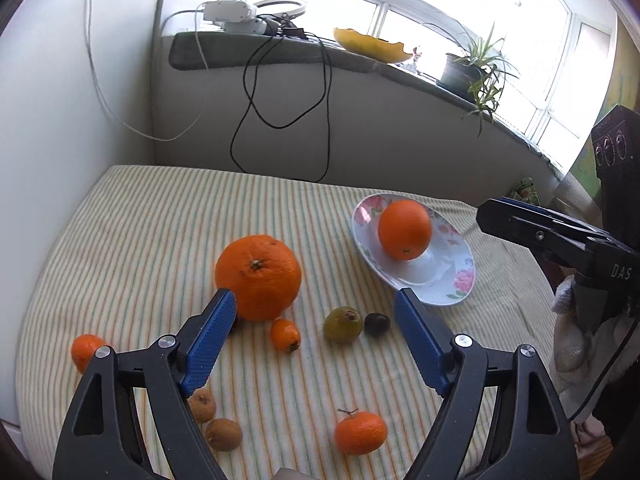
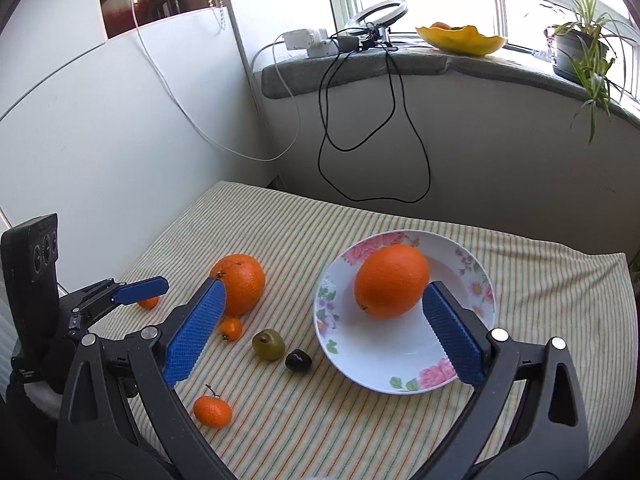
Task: Organize fruits
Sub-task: 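Move the right gripper back to the other large orange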
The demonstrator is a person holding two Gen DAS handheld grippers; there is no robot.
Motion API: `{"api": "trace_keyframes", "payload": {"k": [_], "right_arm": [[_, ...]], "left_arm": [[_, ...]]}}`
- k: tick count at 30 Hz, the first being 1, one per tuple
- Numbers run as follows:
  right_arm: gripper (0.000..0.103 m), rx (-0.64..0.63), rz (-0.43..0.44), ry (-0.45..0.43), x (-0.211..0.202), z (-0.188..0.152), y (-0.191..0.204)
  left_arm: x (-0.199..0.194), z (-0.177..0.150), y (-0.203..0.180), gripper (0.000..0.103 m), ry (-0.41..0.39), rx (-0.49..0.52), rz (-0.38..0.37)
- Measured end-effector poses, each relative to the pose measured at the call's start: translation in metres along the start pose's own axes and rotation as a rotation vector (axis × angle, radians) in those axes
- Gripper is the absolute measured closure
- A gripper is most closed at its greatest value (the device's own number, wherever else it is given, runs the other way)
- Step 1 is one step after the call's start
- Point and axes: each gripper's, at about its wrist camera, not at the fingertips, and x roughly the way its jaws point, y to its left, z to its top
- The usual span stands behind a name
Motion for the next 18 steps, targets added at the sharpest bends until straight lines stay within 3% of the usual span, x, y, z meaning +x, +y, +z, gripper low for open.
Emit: {"api": "trace_keyframes", "payload": {"k": [5, 18], "right_arm": [[0.002, -0.051, 0.042, 0.038, 0.013, 0.004, 0.018], [0.002, -0.033, 0.183, 0.157, 0.059, 0.014, 0.041]], "left_arm": [[0.001, -0.007, 0.02, 0.022, 0.011, -0.047, 0.0], [0.01, -0.011, 0.045, 0.024, 0.024, -0.112, -0.042]]}}
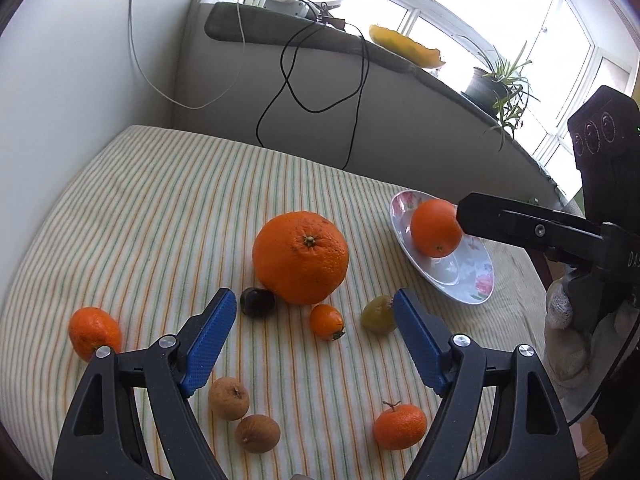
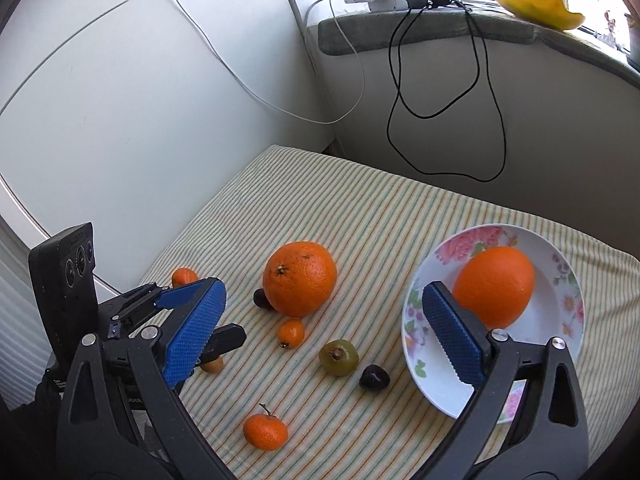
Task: Organize fruits
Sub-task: 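Move the right gripper back to the other large orange, then close the right gripper around the second large orange and lift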
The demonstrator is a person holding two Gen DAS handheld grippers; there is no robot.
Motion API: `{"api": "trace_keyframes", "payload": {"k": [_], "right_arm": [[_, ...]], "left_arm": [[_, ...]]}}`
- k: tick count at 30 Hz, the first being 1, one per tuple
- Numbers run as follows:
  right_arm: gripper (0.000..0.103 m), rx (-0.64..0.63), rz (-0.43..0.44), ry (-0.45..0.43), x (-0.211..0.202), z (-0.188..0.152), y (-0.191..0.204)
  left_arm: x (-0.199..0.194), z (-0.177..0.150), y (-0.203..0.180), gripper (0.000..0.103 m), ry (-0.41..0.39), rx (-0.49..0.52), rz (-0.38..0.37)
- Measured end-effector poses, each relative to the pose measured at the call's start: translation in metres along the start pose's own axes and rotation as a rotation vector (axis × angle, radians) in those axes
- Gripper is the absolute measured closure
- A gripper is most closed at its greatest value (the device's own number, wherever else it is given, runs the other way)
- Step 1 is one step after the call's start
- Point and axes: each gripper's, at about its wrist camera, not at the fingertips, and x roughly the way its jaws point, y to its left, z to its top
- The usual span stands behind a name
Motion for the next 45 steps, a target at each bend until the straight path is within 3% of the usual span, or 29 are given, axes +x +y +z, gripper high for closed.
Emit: {"api": "trace_keyframes", "payload": {"k": [3, 8, 12, 45], "right_arm": [[0.004, 0.015, 0.035, 0.033, 0.013, 0.004, 0.002], [0.012, 0.033, 0.081, 0.092, 0.036, 0.007, 0.005], [0.023, 0.071, 0.102, 0.15, 0.056, 0.008, 0.002], [0.033, 0.155, 0.106, 0.307, 0.122, 0.008, -0.007]], "left_arm": [[0.005, 0.003, 0.004, 0.03, 0.006, -0.003, -0.006], [0.012, 0.007, 0.008, 0.032, 0.016, -0.019, -0.027], [0.021, 0.011, 0.012, 0.034, 0.033, -0.031, -0.029], [0.068, 0.028, 0.025, 0.034, 0.128, -0.027, -0.054]]}}
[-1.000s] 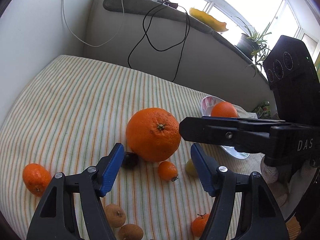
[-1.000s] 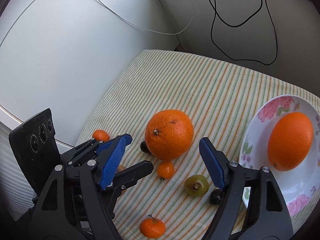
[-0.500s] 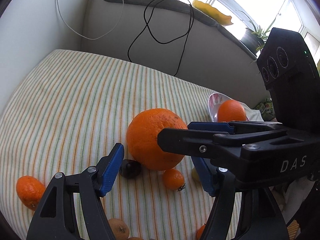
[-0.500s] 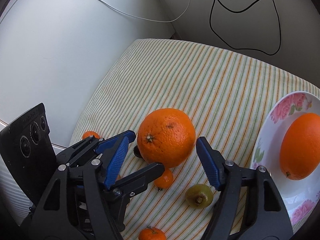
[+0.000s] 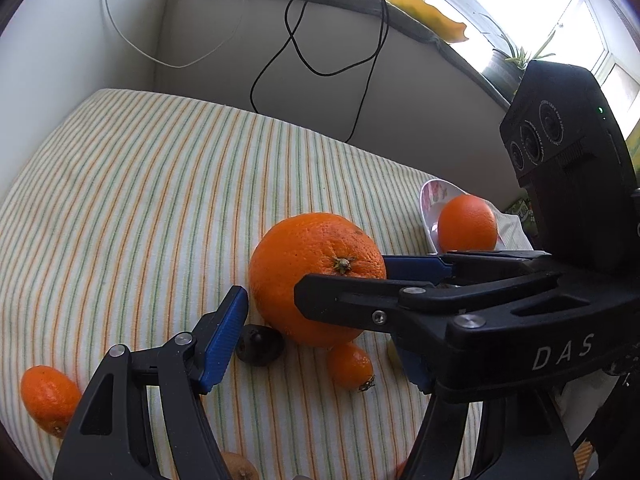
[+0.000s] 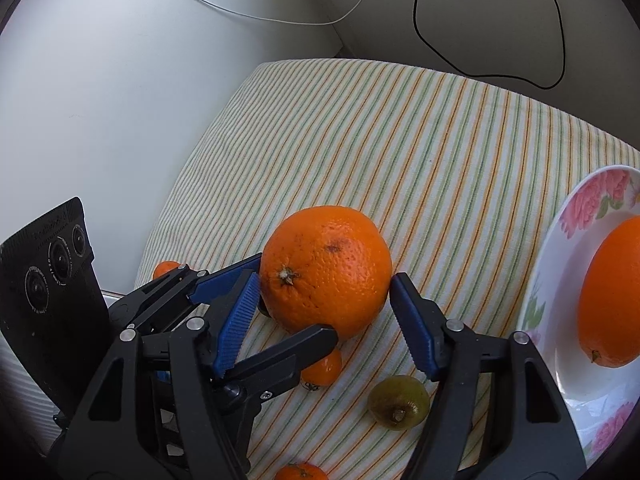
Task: Organize fruits
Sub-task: 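Close the right gripper around the second large orange and lift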
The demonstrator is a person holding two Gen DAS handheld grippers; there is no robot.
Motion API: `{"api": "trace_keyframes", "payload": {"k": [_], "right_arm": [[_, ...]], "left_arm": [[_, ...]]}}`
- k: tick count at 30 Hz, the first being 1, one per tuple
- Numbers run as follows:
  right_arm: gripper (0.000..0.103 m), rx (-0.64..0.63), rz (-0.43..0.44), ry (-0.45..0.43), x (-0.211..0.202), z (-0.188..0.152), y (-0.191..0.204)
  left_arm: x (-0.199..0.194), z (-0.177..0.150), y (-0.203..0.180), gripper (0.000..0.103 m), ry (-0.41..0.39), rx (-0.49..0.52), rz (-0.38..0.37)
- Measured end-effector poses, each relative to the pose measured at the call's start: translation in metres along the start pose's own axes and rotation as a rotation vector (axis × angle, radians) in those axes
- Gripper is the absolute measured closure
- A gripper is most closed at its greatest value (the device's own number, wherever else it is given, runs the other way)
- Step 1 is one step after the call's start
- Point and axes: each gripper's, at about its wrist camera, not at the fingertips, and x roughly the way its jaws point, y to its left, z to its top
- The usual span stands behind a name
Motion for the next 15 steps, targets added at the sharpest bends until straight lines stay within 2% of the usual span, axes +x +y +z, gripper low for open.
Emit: {"api": "trace_keyframes", "payload": {"k": [15], "right_arm": [[0.035, 0.043, 0.032, -0.015, -0.009, -0.0085, -0.0087]], "left_arm": [[0.0015, -0.0009, -0.0086, 0.034, -0.033, 0.03, 0.025]]}}
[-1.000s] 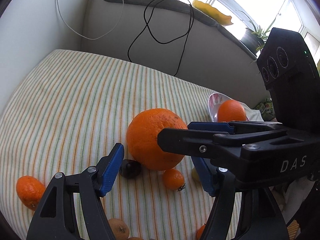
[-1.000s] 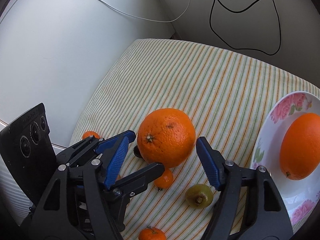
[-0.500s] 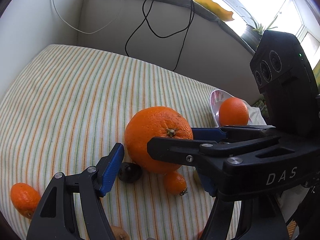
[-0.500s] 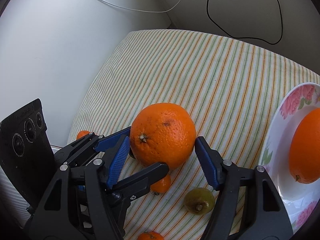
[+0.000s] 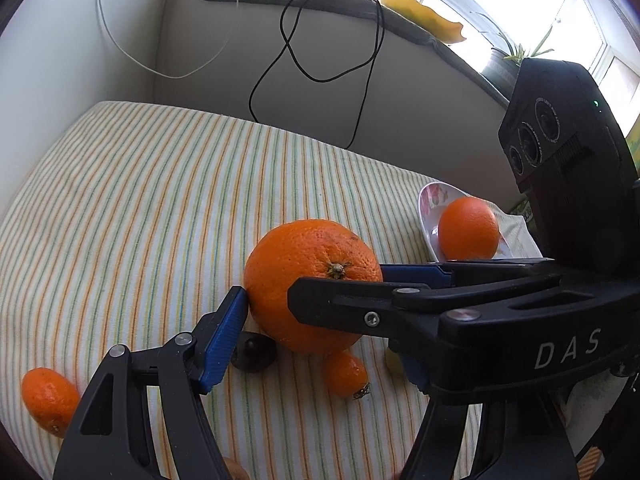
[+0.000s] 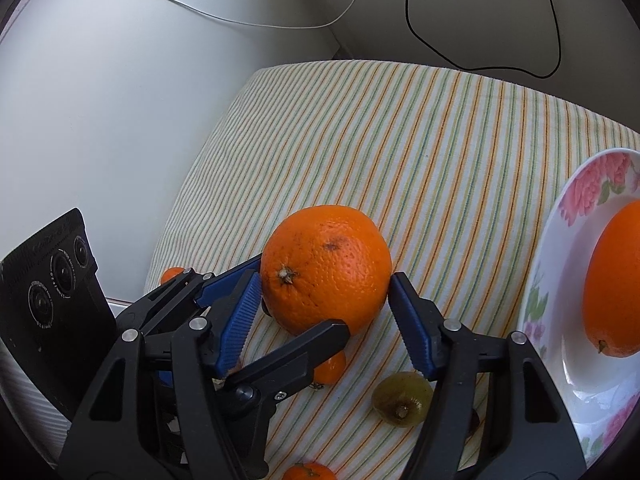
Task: Organize fruits
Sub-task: 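Close the right gripper around the second large orange and lift, then carry the second orange in the right gripper to the bowl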
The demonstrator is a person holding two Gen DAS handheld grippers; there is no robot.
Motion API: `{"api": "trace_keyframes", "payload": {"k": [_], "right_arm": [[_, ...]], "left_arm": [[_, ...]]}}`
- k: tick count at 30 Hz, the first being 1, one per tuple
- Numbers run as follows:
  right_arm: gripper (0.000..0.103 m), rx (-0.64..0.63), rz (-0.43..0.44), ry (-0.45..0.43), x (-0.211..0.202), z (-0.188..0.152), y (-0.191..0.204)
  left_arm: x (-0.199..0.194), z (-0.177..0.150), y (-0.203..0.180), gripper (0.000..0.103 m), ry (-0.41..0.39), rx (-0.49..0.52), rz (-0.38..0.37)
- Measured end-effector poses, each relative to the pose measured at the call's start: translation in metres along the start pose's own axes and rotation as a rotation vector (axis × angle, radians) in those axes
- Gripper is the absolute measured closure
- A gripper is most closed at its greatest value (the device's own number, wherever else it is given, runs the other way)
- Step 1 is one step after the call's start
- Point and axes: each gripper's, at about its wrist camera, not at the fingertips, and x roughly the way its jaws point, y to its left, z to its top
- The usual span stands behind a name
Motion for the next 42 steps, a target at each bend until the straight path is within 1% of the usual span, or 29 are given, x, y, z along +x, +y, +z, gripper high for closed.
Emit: {"api": "trace_keyframes", "payload": {"k": [6, 20, 27, 30, 42], "right_arm": [[0.035, 0.004, 0.007, -0.008, -0.009, -0.005, -0.001], [0.035, -0.009, 0.025, -0.049, -0.046, -0.015, 0.002], [0.035, -0.01, 0.026, -0.07, -0.061, -0.023, 0.002], [0.035, -0.008, 0.024, -0.078, -0.068, -0.027, 0.0], [0.035, 0.015, -0.004, -0.107, -0.066, -0.029, 0.003]], "left_arm": [[-0.004, -0.002, -0.005, 0.034, -0.021, 0.013, -0.005], [-0.031, -0.002, -0.021, 0.034, -0.079, 0.048, 0.001], [-0.038, -0.005, -0.031, 0.034, -0.099, 0.064, -0.001], [-0.039, -0.006, -0.039, 0.034, -0.103, 0.077, -0.003], [-0.035, -0.01, -0.08, 0.034, -0.102, 0.121, -0.046]]}}
